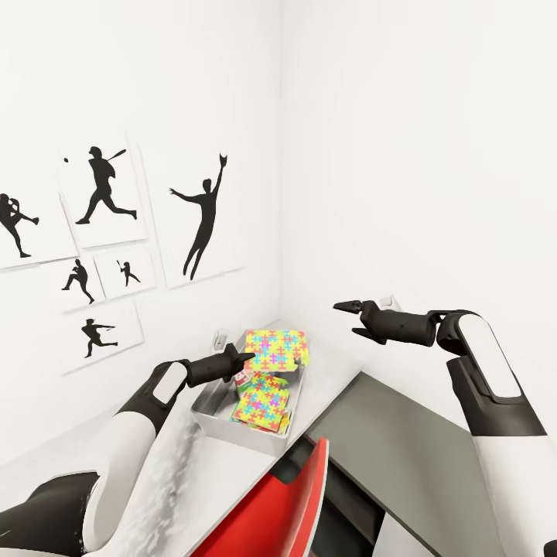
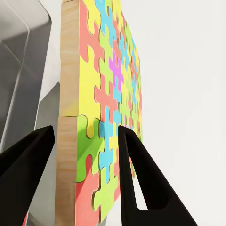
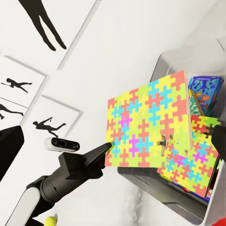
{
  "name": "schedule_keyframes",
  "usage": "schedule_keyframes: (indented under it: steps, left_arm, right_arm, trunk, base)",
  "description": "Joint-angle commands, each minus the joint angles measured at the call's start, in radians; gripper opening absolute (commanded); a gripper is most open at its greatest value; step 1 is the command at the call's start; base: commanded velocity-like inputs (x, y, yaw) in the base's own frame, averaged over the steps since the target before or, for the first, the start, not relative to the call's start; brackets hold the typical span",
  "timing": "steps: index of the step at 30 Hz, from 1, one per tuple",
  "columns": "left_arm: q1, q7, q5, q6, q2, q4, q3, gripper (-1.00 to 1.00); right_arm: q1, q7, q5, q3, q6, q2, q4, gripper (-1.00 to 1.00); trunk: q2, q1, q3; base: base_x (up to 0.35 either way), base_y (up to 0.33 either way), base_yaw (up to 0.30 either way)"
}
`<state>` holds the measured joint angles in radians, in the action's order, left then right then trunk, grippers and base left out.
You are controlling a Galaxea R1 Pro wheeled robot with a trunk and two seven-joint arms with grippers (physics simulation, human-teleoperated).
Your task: Put all the toys in the child's room - the three board games (two on the bed and one on the table), the two jigsaw puzzles on the table, and the tennis ball on the table - inside the toy box on the table in the child's room.
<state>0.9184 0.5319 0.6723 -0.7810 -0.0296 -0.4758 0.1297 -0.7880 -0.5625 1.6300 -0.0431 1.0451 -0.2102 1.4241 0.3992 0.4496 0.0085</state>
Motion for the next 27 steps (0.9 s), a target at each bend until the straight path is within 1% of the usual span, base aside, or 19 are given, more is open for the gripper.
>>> schedule_keyframes:
  steps: [1,12,20,27]
  left_arm:
    - [0.0,0.002,-0.003,-0.006,-0.001,0.0,0.007,-1.0]
    - [0.0,-0.002,-0.005,-0.01,-0.001,0.002,0.007,-1.0]
    - [0.0,-0.047,-0.002,-0.011,-0.001,0.002,0.007,-1.0]
    - [0.0,-0.054,-0.002,-0.011,-0.001,0.002,0.007,-1.0]
  right_arm:
    - [0.0,-0.011,0.01,-0.001,-0.001,-0.001,0.001,1.0]
    - [0.0,-0.023,0.01,0.005,-0.007,0.001,0.037,1.0]
    - [0.0,-0.023,0.011,0.006,-0.007,0.0,0.038,1.0]
    - [0.0,-0.024,0.011,0.006,-0.007,0.0,0.04,1.0]
  trunk:
    - [0.001,0.0,0.0]
    - [0.001,0.0,0.0]
    - [0.001,0.0,-0.001]
    - [0.001,0.0,-0.009]
  base:
    - [0.0,0.0,0.0]
    - [0.0,0.0,0.0]
    - [0.0,0.0,0.0]
    - [0.0,0.0,0.0]
